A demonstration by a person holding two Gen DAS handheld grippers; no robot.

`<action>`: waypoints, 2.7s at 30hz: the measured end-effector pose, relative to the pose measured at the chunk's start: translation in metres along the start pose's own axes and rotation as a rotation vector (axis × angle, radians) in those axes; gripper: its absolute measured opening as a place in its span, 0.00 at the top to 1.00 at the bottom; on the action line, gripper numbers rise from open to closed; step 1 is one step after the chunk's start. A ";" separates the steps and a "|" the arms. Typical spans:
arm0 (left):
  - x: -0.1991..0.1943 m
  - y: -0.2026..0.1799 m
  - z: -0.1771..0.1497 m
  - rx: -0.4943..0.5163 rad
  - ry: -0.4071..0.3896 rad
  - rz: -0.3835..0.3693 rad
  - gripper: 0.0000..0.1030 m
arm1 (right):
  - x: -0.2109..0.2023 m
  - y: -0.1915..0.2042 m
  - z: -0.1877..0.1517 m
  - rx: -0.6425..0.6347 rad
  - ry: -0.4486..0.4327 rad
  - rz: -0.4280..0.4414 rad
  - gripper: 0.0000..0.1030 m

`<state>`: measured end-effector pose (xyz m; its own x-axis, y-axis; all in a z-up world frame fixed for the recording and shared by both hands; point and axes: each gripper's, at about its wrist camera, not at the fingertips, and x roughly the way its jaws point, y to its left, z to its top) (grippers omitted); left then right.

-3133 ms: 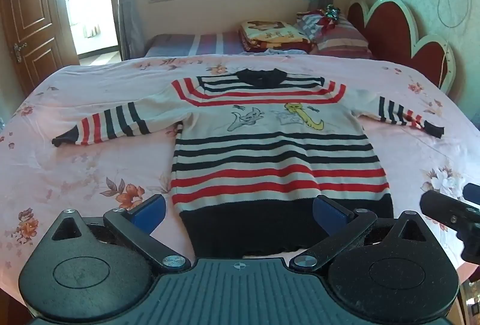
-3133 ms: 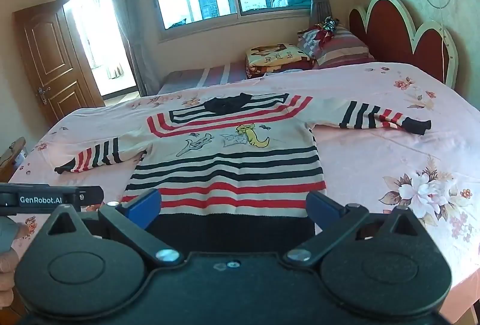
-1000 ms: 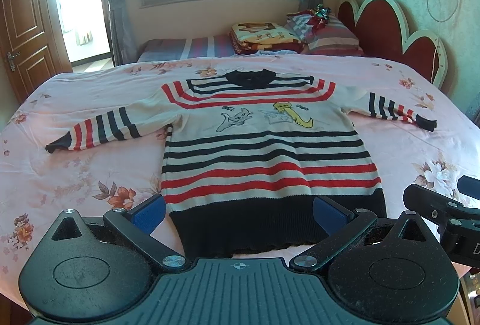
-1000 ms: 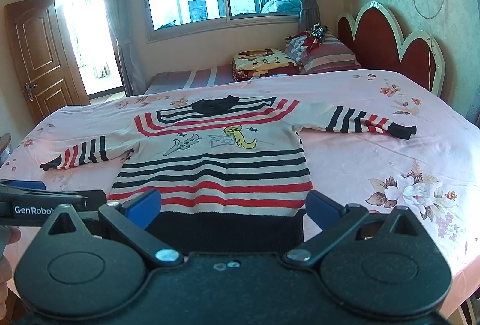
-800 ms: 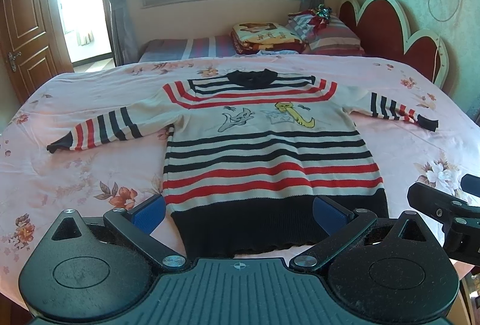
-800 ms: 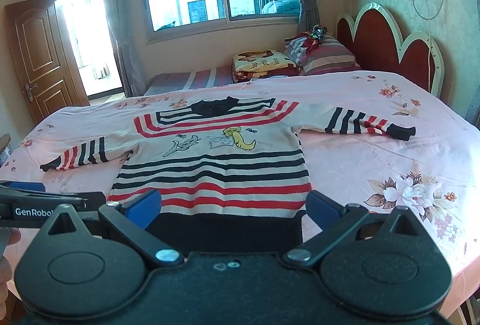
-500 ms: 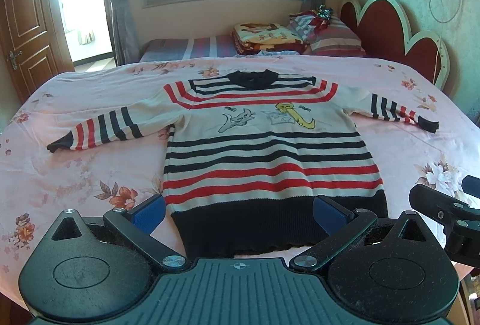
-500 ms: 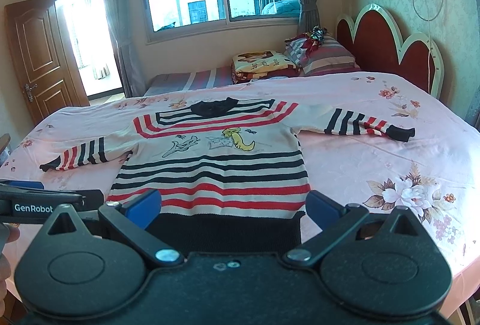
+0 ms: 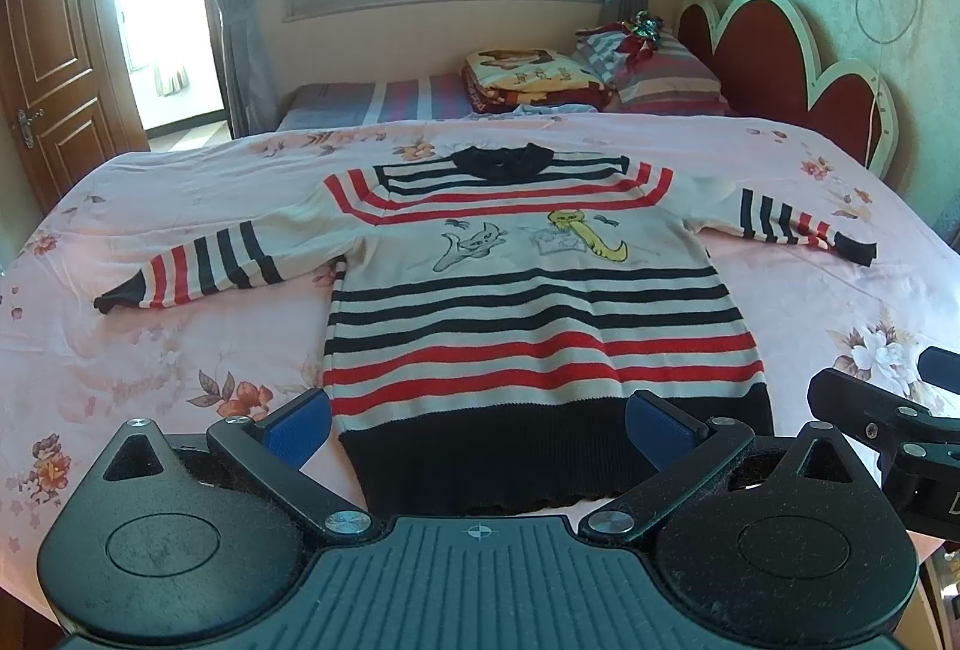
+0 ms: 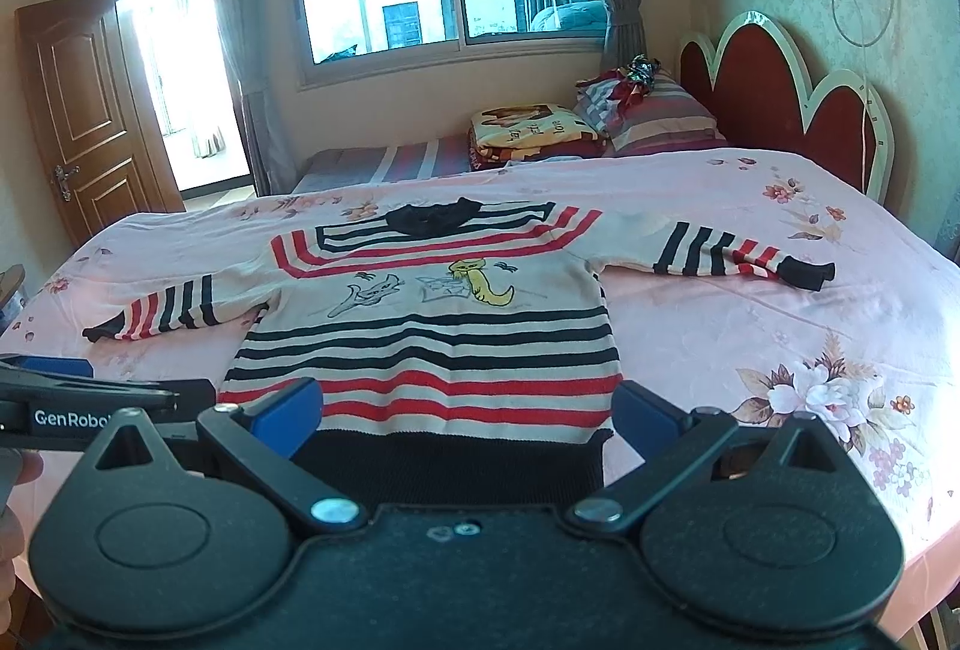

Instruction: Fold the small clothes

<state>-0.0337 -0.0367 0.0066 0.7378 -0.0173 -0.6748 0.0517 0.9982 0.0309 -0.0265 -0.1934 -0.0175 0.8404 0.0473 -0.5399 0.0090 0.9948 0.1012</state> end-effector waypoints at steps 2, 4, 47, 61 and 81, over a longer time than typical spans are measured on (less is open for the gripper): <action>0.000 0.000 0.000 0.000 0.001 -0.001 0.00 | 0.000 0.000 0.000 0.001 -0.002 -0.001 0.01; 0.000 -0.001 0.001 0.000 0.000 0.002 0.00 | 0.001 0.001 0.000 0.000 -0.001 0.000 0.01; 0.325 -0.119 0.133 0.017 0.107 0.007 0.00 | 0.269 -0.272 0.071 0.315 0.153 -0.309 0.38; 0.387 -0.114 0.153 -0.010 0.152 0.105 0.00 | 0.329 -0.367 0.075 0.610 0.126 -0.350 0.45; 0.387 -0.045 0.180 -0.257 0.159 0.063 0.00 | 0.366 -0.167 0.151 0.071 -0.002 0.112 0.87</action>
<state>0.3705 -0.0985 -0.1228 0.6183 0.0336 -0.7852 -0.1773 0.9793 -0.0977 0.3614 -0.3560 -0.1059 0.8395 0.1574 -0.5201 -0.0463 0.9744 0.2201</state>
